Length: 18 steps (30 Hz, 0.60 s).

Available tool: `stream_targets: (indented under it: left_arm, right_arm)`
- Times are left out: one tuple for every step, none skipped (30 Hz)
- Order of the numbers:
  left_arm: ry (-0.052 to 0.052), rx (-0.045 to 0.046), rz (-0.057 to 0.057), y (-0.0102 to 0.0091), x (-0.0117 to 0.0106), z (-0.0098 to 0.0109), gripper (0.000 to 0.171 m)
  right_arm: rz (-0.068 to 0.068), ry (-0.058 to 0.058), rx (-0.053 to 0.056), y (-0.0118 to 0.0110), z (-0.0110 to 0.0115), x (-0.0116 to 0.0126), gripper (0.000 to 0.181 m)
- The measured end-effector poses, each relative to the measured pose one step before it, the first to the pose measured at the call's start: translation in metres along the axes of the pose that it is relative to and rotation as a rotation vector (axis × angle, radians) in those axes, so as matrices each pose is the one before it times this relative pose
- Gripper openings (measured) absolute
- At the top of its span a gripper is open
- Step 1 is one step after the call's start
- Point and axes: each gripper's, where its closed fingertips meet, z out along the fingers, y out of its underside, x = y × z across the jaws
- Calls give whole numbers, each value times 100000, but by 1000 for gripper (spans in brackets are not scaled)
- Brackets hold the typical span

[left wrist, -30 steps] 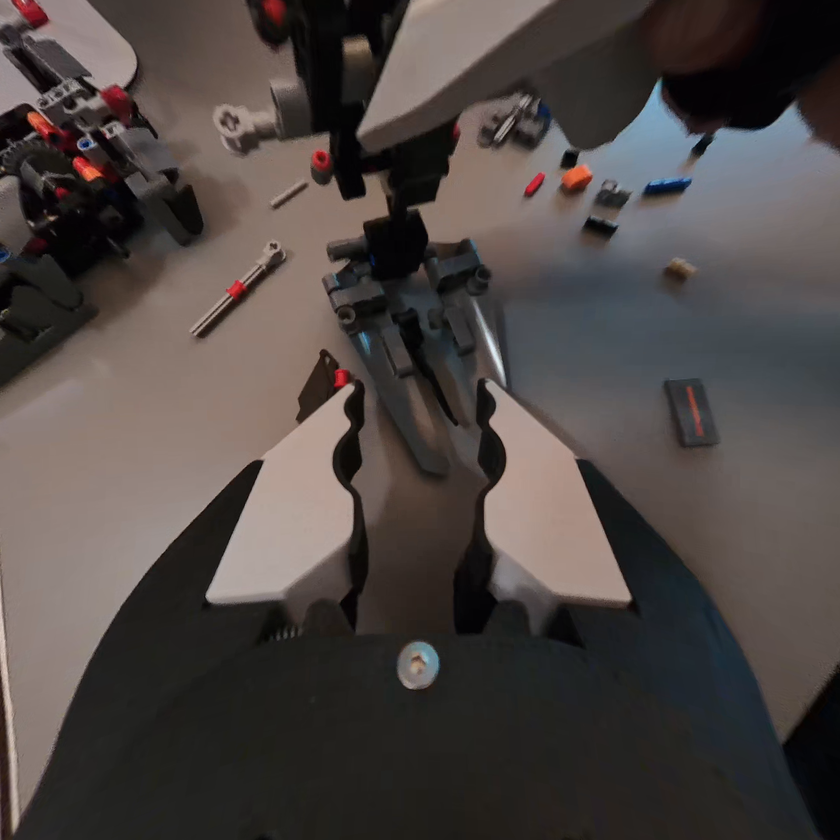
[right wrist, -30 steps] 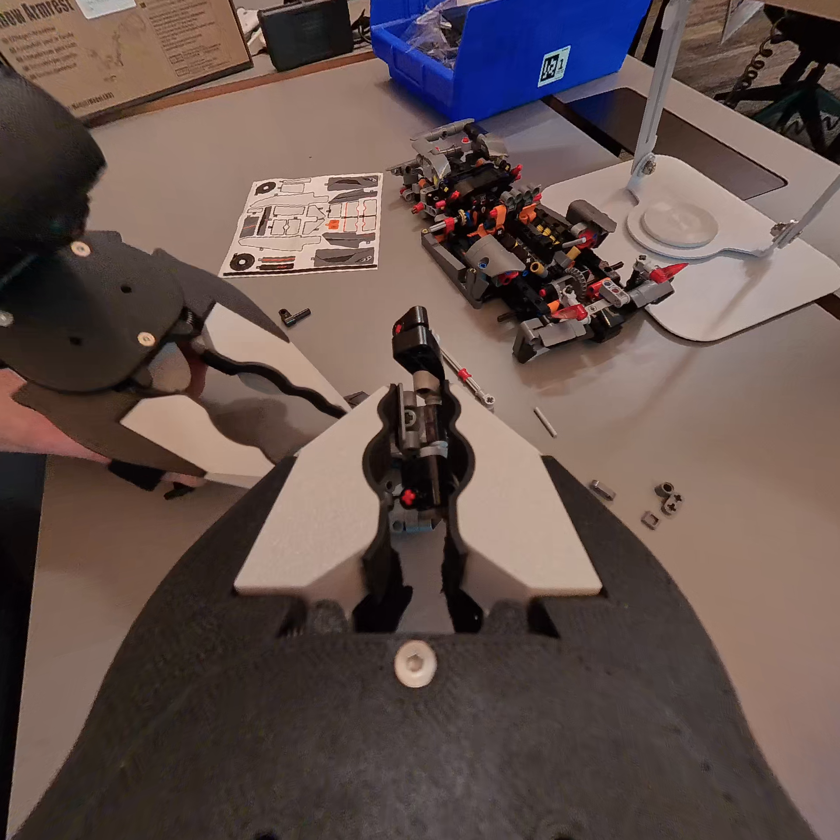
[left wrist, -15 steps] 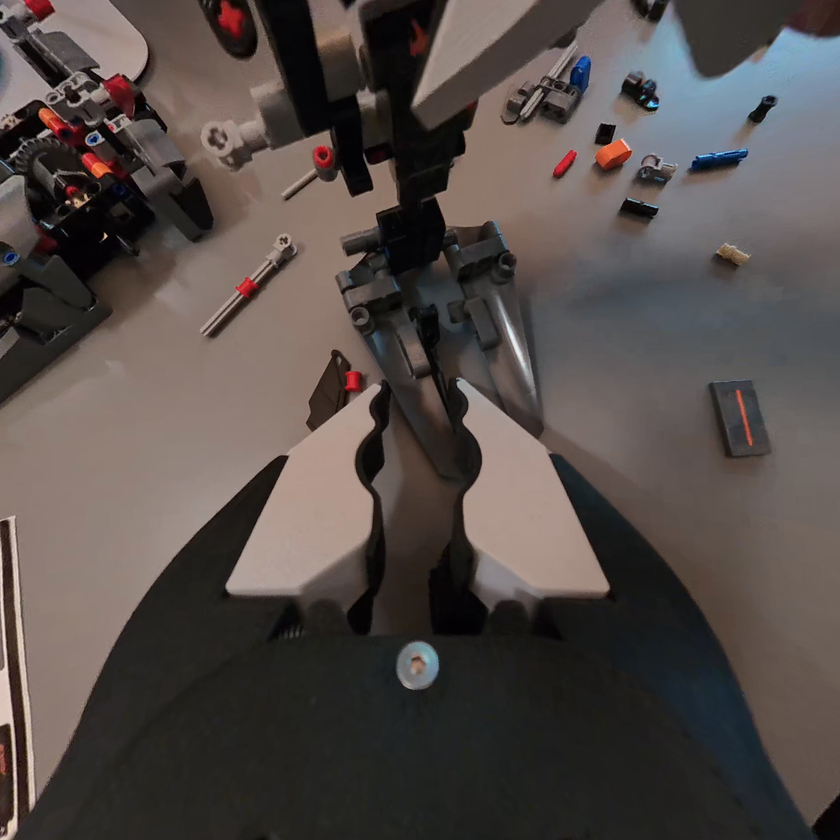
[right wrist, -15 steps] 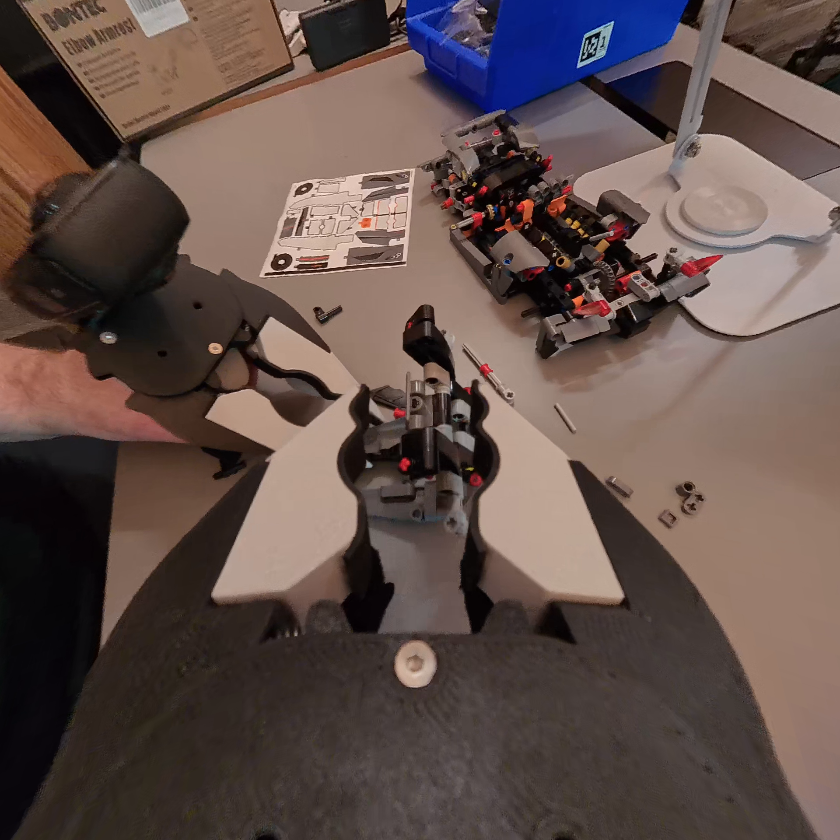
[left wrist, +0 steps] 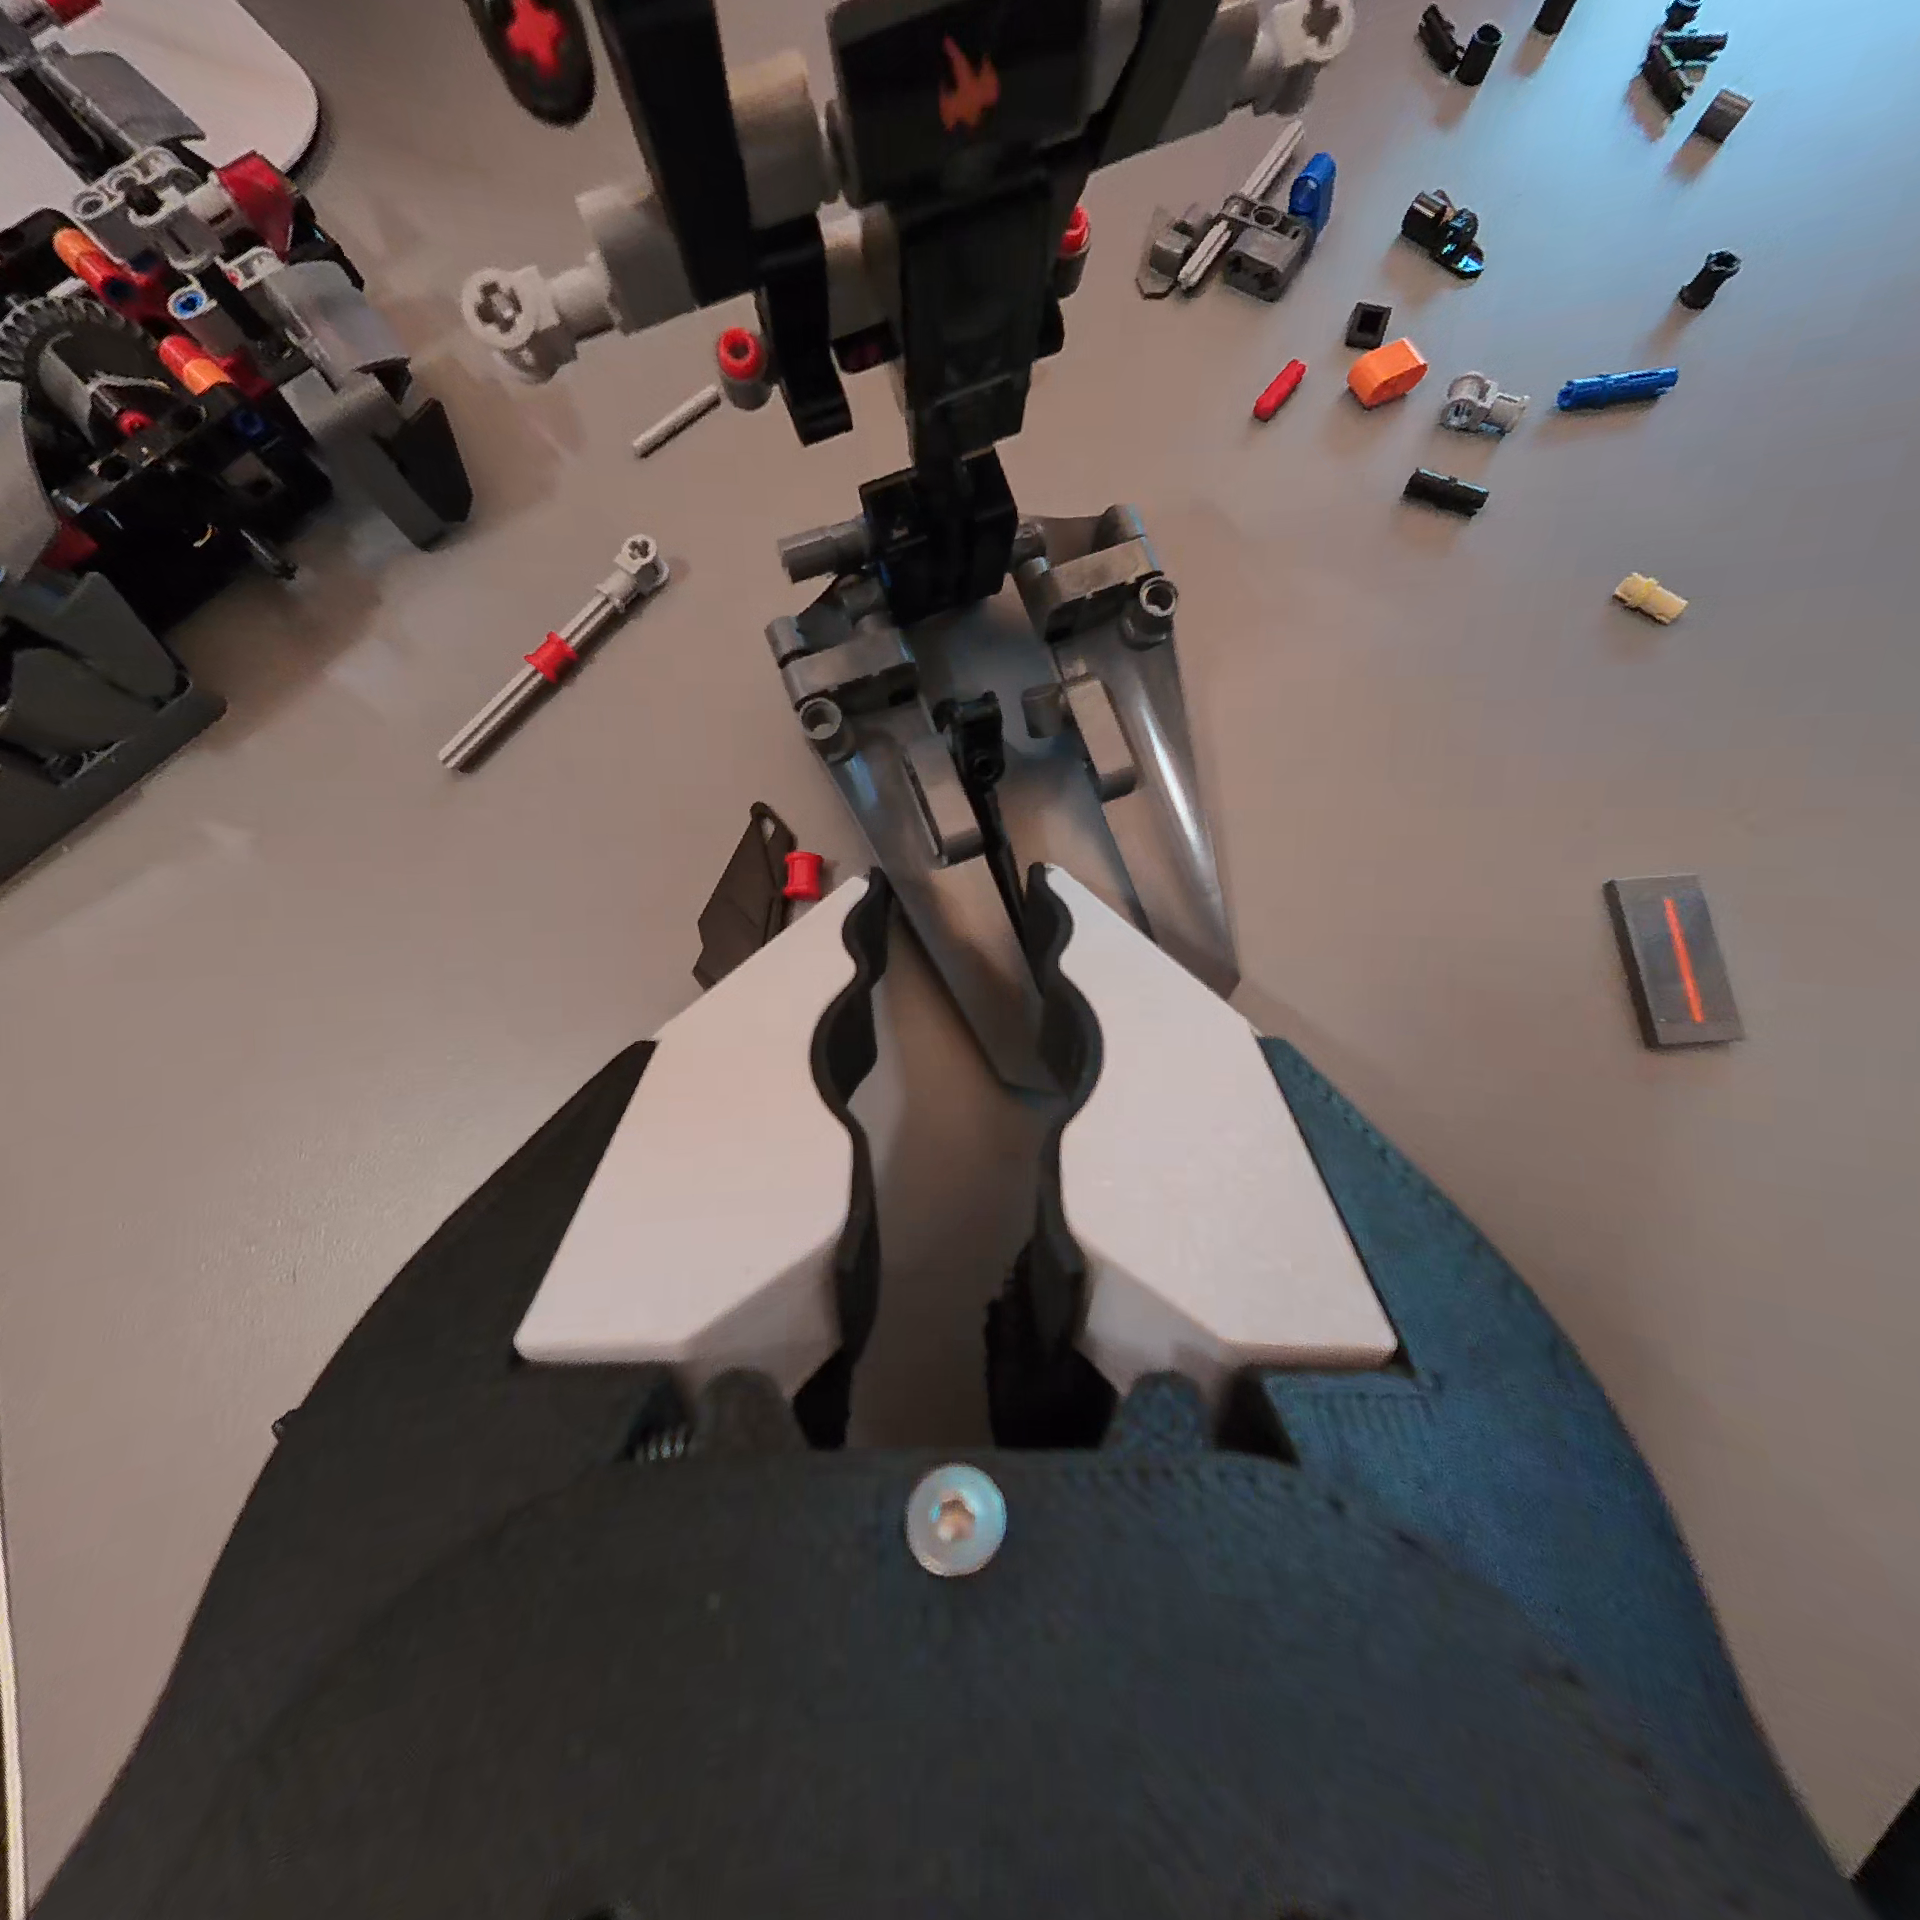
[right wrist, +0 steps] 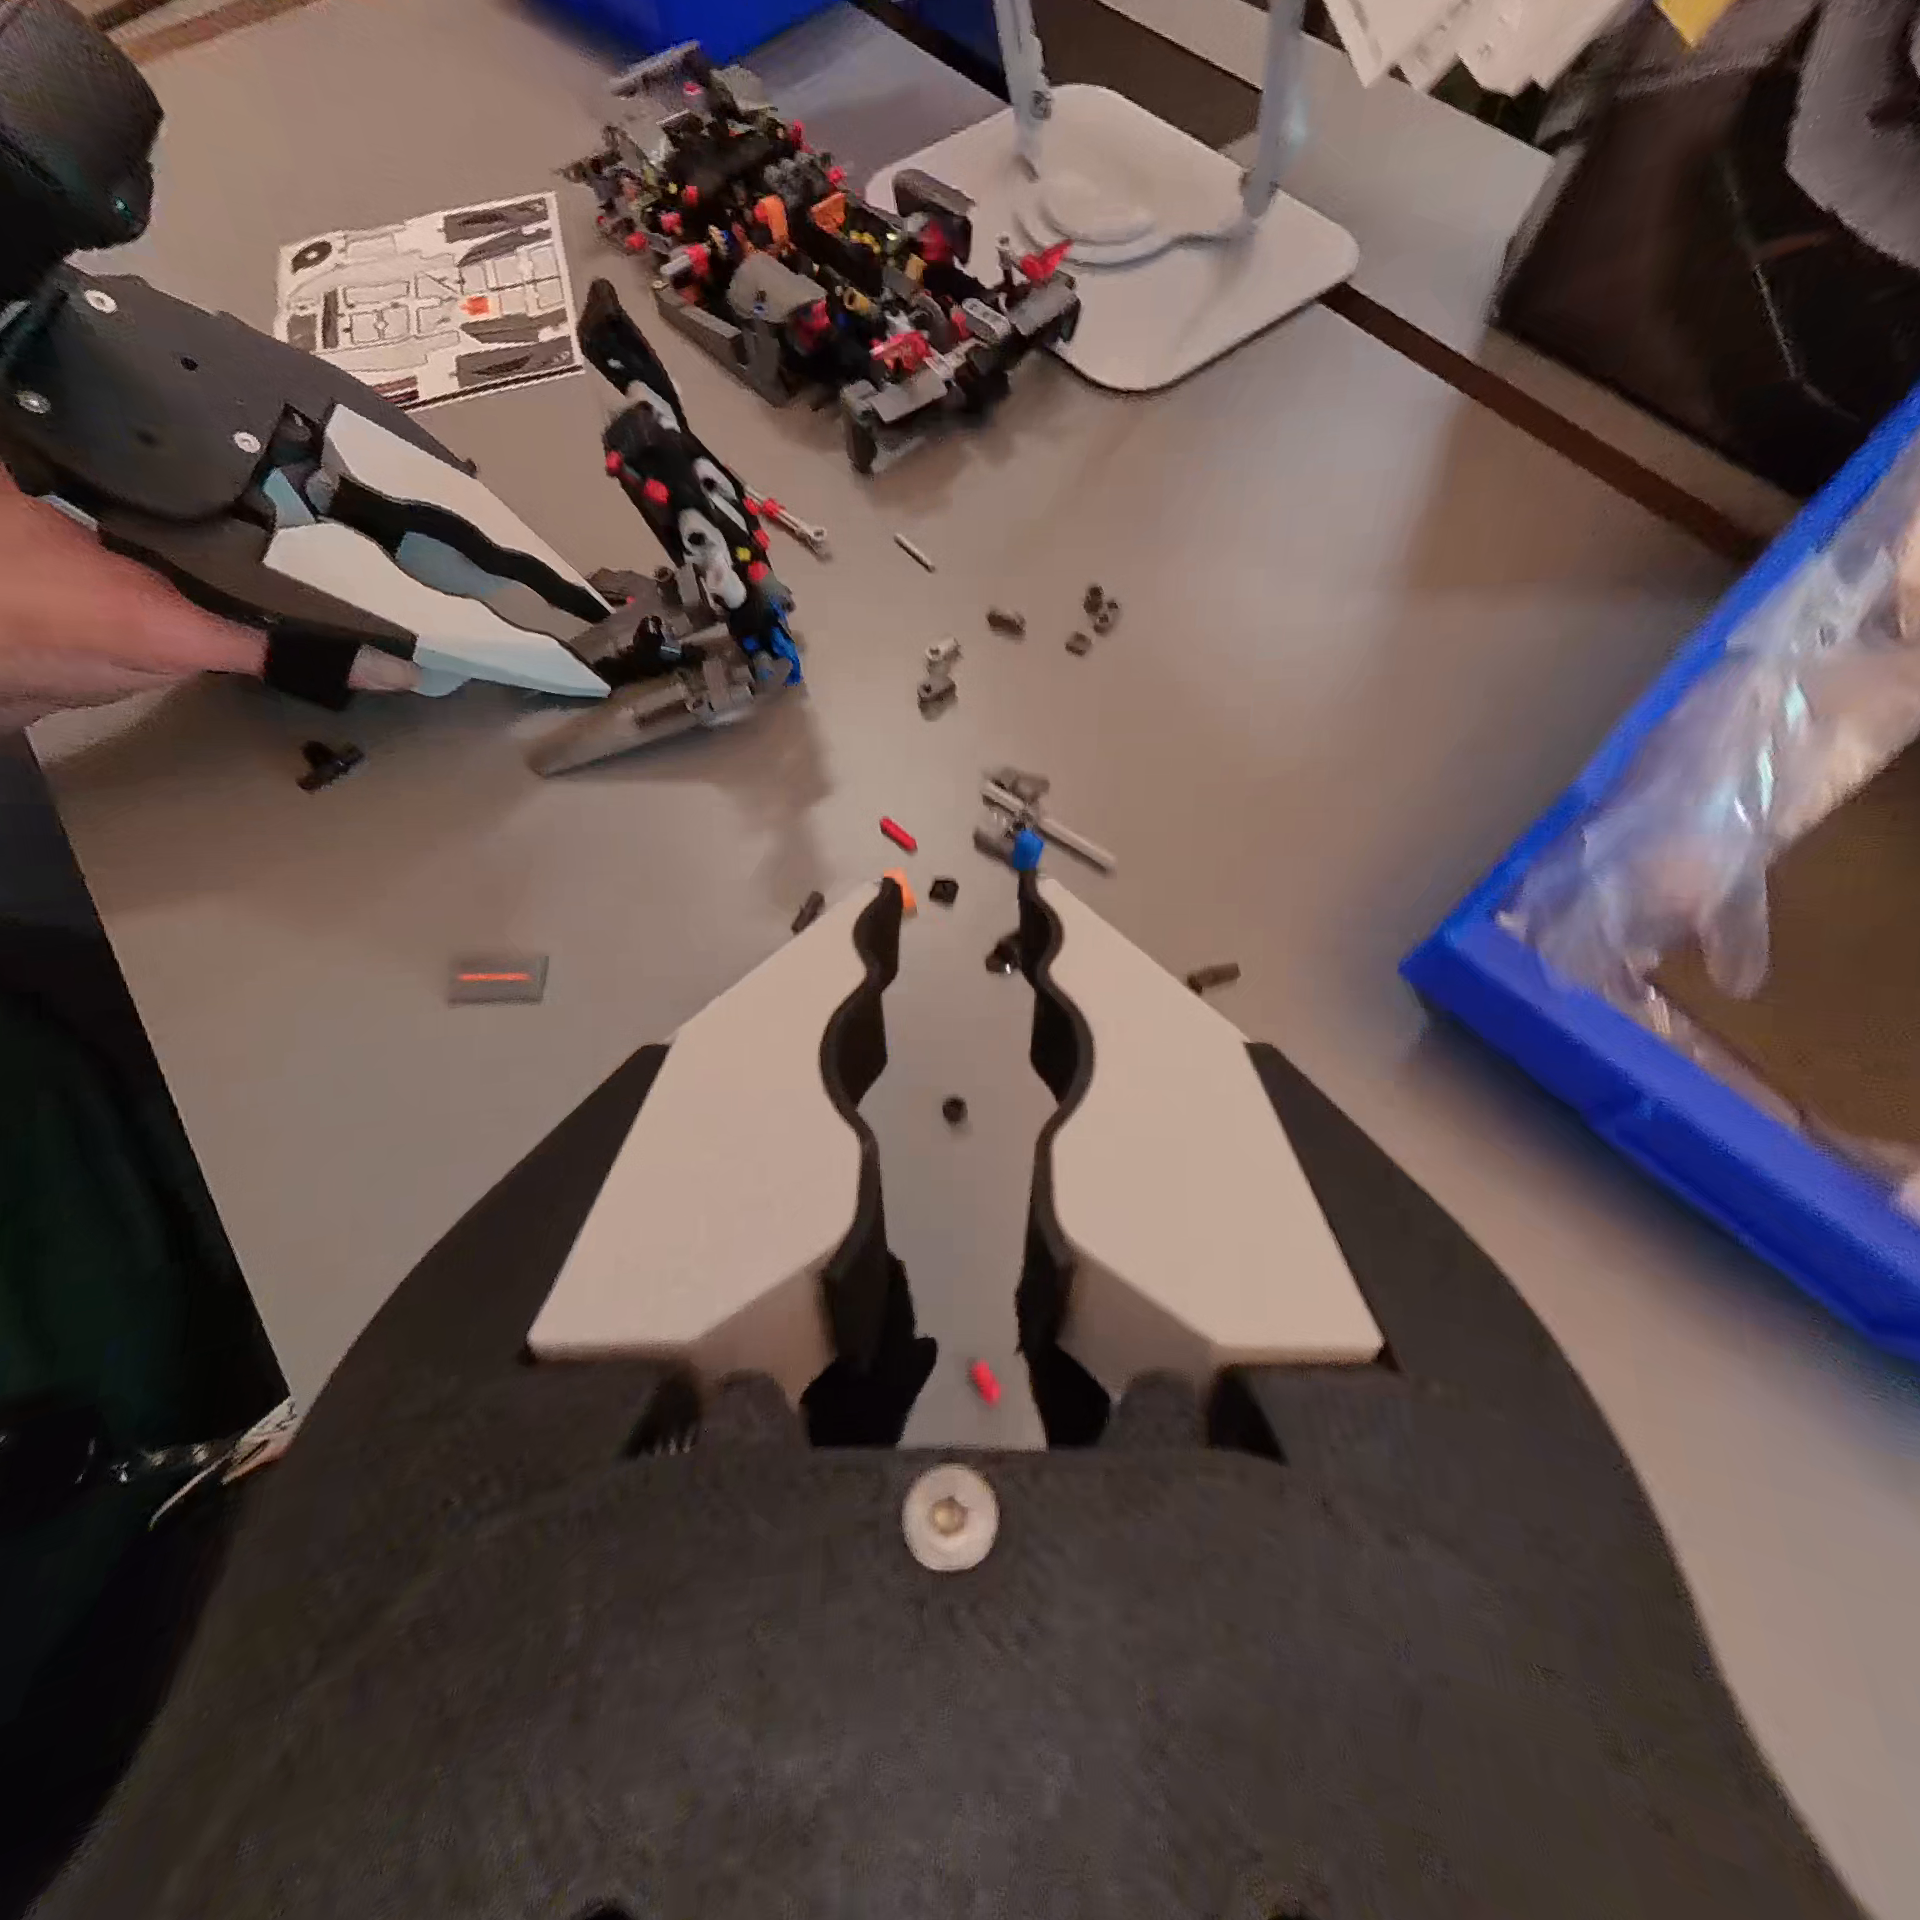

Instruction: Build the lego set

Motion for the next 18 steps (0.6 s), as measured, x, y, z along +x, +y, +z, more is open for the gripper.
stream_targets:
  left_arm:
    - [-32,-203,49,30,15,27,25]
    - [39,-74,3,40,26,21,25]
    - [330,-170,4,68,68,42,26]
    - [208,-477,-172,126,55,49,27]
    - [194,-12,-130,67,65,17,27]
    - [1,247,-55,-5,51,-14,28]
    - [-96,-92,96,21,28,-31,29]
    - [-194,147,-167,14,0,-55,30]
    - [-47,269,-519,-6,-16,-57,32]
    - [46,177,-415,35,-11,-64,33]
    - [142,-69,-40,72,26,-71,33]
    - [-105,-131,131,88,-10,-69,34]
    - [-181,137,79,57,-20,-85,35]
    - [11,85,-78,56,-3,-109,36]
    - [-50,122,-123,42,-28,-112,36]
    - [-284,203,-109,44,-83,-105,36]
    - [-216,247,-190,30,-68,-109,36]
    - [-29,441,-178,2,-54,-109,36]
  right_arm:
    - [1845,755,801,655,-523,198,19]
    - [1316,598,-389,724,-329,134,20]
    - [207,993,-1814,854,-104,133,21]
    - [-258,1391,-1757,742,73,210,22]
    - [28,322,-1248,551,188,104,24]
    - [154,283,-1300,412,241,125,26]
    - [-890,1433,-1705,317,261,254,27]
    - [-2026,1985,-1384,171,322,279,26]
    - [-1861,512,-802,-4,421,50,26]
    - [-1099,-1637,-112,-177,556,-217,26]
    - [-857,-2272,172,-284,699,-279,26]
    - [-812,-1977,-479,-276,861,-219,28]
    - [-863,-1481,-1633,-154,956,-174,30]
    - [-1019,-168,-2394,-123,988,-56,31]
    - [-912,706,-1906,-199,989,-1,31]
    - [133,10,-1549,-245,980,-141,32]
    - [1115,-597,-1059,-276,941,-199,33]
    - [641,-795,-794,-249,869,-179,32]
